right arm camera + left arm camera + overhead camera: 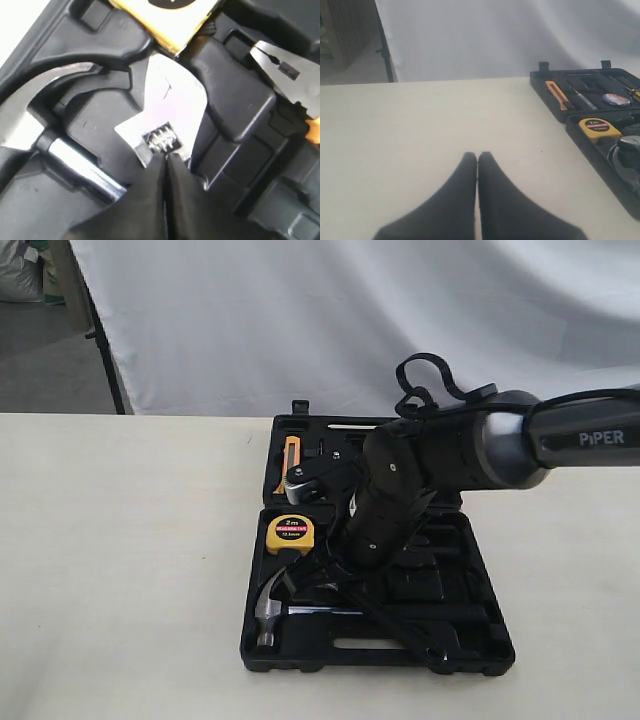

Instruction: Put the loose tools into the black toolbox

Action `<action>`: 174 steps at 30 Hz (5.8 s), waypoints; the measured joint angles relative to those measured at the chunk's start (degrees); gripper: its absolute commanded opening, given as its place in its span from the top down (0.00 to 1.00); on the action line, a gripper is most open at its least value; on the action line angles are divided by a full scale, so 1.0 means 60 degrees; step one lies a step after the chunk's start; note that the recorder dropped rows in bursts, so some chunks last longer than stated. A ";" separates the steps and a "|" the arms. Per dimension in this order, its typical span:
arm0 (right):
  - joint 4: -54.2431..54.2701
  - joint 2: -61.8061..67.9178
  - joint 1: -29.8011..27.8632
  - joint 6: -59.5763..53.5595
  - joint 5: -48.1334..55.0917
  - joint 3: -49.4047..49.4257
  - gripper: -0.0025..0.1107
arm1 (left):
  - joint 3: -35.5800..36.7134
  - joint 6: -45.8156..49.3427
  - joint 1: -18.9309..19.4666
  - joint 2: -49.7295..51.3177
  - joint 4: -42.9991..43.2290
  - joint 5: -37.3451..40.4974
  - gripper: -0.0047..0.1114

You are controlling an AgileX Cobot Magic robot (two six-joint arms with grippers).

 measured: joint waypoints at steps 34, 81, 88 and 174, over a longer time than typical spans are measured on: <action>-0.0080 0.0303 -0.0035 -0.2018 0.2898 -0.1848 0.48 | 0.0000 0.0000 0.0000 0.0000 0.0000 0.0000 0.95; -0.1254 0.0938 -0.0035 -0.7231 0.3746 -0.3078 0.98 | 0.0000 0.0000 0.0000 0.0000 0.0000 0.0000 0.95; -0.1880 0.1142 -0.0035 -0.8051 0.3639 -0.3078 0.98 | 0.0000 0.0000 0.0000 0.0000 0.0000 0.0000 0.95; -0.1376 0.1548 -0.0052 -0.7067 0.3750 -0.3178 0.41 | 0.0000 0.0000 0.0000 0.0000 0.0000 0.0000 0.95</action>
